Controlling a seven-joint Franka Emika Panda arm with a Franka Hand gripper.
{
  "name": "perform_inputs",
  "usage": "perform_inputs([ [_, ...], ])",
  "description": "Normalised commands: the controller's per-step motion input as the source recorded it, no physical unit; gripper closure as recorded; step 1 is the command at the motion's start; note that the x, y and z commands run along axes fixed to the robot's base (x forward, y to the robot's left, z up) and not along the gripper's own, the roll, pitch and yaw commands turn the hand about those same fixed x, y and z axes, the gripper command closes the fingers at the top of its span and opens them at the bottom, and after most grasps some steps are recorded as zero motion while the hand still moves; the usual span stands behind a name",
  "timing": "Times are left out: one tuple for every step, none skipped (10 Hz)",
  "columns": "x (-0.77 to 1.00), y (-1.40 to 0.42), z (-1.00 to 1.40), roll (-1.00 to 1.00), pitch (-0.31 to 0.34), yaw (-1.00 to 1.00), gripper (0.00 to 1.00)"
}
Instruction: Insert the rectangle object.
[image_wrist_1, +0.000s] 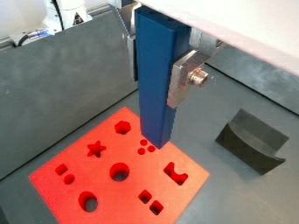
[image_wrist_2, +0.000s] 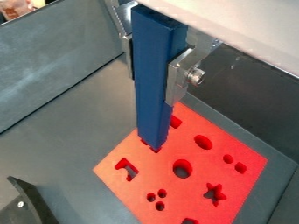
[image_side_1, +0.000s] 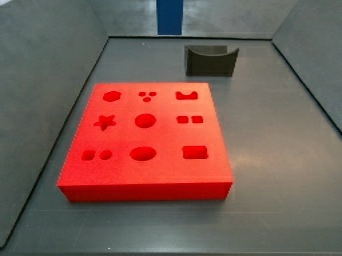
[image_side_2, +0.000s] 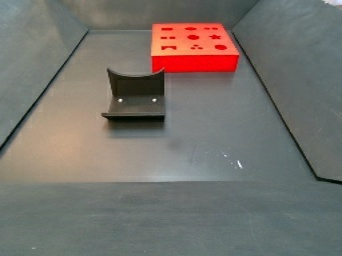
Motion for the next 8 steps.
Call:
perform_inputs([
  [0.0,0.0,-0.07,-0.1,0.0,0.0,1.0],
  [0.0,-0.34,-0.23,0.01,-0.063,0.08,1.0],
  [0.41,-0.52,-0.75,-0.09,-0.169,0.0,1.0],
  [0.47,-0.63,-0.8,-0.09,-0.171,0.0,1.0],
  [0.61,-0.54,-0.81,-0.1,-0.16,0.02,1.0],
  [0.54,-0.38,-0.39,-0.03,-0.081,0.06,1.0],
  [0.0,-0.07,0.0,0.0,0.0,0.0,1.0],
  [0.0,-0.08,-0.11,0.05,0.0,0.19,1.0],
])
